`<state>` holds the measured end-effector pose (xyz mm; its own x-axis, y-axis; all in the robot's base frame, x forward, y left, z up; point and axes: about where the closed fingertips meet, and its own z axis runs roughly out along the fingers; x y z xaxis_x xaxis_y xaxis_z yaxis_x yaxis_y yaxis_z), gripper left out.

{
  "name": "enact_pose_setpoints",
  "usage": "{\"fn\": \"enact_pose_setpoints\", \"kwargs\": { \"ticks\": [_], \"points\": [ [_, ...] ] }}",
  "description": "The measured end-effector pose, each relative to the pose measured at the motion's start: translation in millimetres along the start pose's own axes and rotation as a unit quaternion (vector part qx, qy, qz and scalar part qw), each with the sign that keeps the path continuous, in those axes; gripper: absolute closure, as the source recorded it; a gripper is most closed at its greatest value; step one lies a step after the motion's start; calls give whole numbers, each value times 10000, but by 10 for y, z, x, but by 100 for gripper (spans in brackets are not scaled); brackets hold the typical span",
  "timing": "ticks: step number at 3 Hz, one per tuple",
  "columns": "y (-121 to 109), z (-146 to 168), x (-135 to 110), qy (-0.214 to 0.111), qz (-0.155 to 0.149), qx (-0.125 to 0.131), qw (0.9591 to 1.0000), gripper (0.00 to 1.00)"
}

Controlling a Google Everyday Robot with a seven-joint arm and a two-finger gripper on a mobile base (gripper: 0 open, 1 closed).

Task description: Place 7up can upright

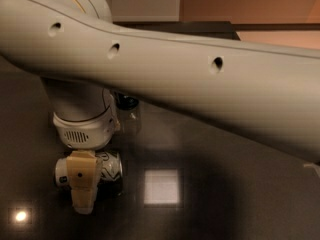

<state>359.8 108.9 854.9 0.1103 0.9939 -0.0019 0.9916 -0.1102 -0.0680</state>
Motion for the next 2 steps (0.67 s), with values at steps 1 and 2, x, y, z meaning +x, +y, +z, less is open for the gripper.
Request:
{"fn": "enact_pose_setpoints", "kwargs": {
  "ticks": [1, 2],
  "points": [
    [60, 50, 32, 41, -114, -137, 9998, 0],
    [21, 156, 42, -4, -272, -165, 9995, 16]
  ]
}}
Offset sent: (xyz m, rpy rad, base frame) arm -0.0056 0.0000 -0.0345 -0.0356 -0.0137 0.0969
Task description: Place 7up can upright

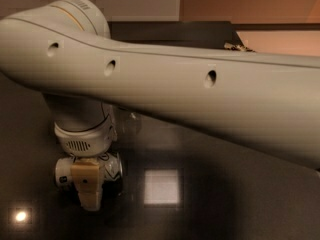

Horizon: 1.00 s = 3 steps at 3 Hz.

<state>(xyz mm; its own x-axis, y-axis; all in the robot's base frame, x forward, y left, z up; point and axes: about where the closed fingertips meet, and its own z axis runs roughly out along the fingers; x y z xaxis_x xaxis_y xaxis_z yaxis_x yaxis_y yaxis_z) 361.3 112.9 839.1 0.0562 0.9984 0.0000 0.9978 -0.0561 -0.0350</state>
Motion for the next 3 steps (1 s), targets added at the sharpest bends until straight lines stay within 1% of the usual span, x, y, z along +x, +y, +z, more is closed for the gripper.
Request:
{"fn": "enact_pose_setpoints", "kwargs": {
  "ticks": [1, 2, 3],
  "points": [
    [-47, 61, -9, -91, -125, -36, 9999, 40],
    [-54, 59, 7, -166, -146, -85, 9997, 63],
    [11, -51, 68, -228, 125, -84, 9996, 87]
  ]
}}
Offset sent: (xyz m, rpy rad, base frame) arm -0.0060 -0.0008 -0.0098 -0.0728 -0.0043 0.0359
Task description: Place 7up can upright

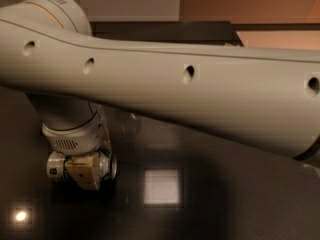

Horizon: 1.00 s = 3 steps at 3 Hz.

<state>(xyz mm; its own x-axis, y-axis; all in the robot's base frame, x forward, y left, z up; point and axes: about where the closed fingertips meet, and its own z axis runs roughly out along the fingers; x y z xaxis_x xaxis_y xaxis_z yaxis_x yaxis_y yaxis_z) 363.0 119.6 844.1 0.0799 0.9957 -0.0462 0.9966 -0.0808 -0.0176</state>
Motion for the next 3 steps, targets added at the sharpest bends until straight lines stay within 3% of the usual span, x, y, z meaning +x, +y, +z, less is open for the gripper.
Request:
{"fn": "enact_pose_setpoints", "kwargs": {
  "ticks": [1, 2, 3],
  "points": [
    [78, -181, 41, -47, 524, 101, 9986, 100],
    [146, -404, 112, 133, 1188, 298, 9924, 100],
    [206, -605, 117, 443, 2058, 846, 9739, 100]
  ]
}}
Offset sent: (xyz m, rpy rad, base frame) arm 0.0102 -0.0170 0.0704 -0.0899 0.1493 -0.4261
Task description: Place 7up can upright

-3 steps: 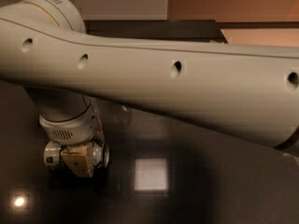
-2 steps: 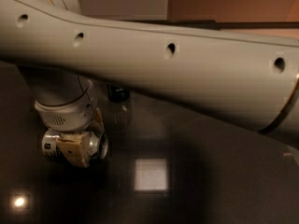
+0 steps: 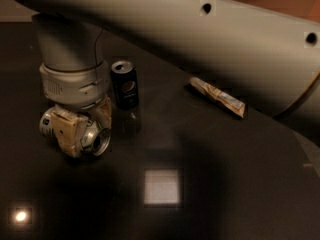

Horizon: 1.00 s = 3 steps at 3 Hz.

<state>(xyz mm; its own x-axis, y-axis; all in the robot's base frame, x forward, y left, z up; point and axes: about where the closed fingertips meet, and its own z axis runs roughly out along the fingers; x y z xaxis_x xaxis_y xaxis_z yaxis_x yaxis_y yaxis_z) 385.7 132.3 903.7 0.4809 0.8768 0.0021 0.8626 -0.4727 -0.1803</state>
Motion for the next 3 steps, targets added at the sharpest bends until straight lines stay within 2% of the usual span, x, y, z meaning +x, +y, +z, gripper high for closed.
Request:
{"fn": "enact_pose_setpoints", "kwargs": {
  "ticks": [1, 2, 3],
  "points": [
    [-2, -213, -12, 204, 981, 467, 9939, 100],
    [47, -404, -107, 331, 2104, 698, 9746, 100],
    [94, -583, -243, 554, 3138, 812, 9444, 100]
  ]
}}
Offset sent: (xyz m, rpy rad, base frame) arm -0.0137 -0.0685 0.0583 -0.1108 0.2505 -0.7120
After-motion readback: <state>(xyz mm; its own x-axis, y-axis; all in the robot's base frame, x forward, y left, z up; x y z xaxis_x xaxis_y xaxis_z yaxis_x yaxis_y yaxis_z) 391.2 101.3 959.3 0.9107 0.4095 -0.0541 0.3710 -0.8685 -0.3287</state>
